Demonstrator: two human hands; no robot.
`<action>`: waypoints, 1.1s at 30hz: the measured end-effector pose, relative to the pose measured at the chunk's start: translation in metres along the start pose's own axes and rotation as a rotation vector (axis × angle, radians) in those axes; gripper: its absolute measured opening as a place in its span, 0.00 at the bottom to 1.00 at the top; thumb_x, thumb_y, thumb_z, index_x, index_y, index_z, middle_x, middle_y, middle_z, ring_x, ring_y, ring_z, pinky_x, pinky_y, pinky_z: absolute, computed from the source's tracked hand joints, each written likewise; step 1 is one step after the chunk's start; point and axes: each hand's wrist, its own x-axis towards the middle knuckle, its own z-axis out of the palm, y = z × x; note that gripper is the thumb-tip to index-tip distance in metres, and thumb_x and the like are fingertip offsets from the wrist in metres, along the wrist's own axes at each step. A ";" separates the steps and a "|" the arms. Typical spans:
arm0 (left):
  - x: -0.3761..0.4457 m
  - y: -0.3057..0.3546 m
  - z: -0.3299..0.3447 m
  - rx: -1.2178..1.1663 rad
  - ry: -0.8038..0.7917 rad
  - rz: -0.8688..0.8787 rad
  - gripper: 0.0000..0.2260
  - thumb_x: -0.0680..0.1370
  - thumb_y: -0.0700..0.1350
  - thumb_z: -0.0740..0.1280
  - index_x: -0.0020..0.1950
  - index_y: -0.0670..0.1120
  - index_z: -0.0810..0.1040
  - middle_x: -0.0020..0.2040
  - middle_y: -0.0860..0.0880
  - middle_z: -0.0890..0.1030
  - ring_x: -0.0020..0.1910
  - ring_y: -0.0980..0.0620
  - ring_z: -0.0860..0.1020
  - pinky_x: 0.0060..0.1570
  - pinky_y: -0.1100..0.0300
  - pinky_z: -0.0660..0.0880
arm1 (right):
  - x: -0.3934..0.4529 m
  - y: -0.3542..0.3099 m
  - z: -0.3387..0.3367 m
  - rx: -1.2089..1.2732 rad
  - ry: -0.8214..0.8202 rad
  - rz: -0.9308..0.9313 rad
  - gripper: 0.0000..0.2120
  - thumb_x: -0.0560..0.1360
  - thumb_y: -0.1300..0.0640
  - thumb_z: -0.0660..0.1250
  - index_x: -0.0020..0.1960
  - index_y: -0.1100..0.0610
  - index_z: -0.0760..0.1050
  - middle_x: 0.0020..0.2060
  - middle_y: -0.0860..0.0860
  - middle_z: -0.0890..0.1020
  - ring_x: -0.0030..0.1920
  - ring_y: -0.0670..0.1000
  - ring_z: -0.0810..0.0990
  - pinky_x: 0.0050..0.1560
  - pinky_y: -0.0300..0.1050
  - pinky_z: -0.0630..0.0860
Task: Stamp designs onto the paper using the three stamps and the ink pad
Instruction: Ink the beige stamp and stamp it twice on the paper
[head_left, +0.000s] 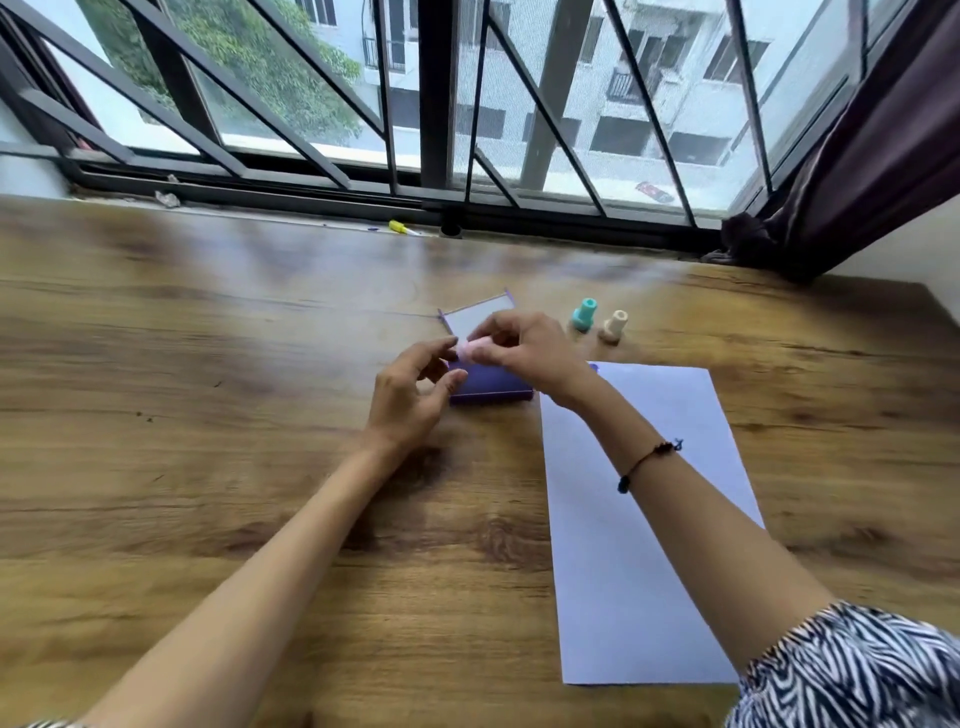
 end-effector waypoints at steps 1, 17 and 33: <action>0.000 0.001 0.001 -0.005 -0.002 -0.009 0.16 0.70 0.35 0.69 0.57 0.36 0.76 0.47 0.42 0.81 0.39 0.47 0.79 0.47 0.59 0.75 | -0.002 0.002 0.003 0.065 0.012 0.021 0.08 0.70 0.58 0.72 0.47 0.60 0.81 0.37 0.53 0.80 0.39 0.47 0.76 0.37 0.34 0.70; 0.013 0.018 -0.007 -0.081 -0.130 -0.165 0.09 0.72 0.41 0.69 0.50 0.39 0.79 0.46 0.39 0.83 0.46 0.41 0.81 0.49 0.47 0.78 | -0.010 0.009 0.007 0.469 0.060 0.131 0.04 0.69 0.60 0.73 0.42 0.59 0.80 0.30 0.51 0.80 0.28 0.43 0.75 0.27 0.33 0.73; 0.004 -0.003 -0.011 -0.490 0.024 -0.425 0.04 0.74 0.35 0.65 0.47 0.41 0.77 0.32 0.53 0.81 0.29 0.62 0.76 0.35 0.71 0.75 | -0.003 0.007 0.009 -0.486 0.069 -0.138 0.07 0.73 0.64 0.64 0.48 0.63 0.79 0.46 0.61 0.81 0.48 0.59 0.77 0.46 0.48 0.72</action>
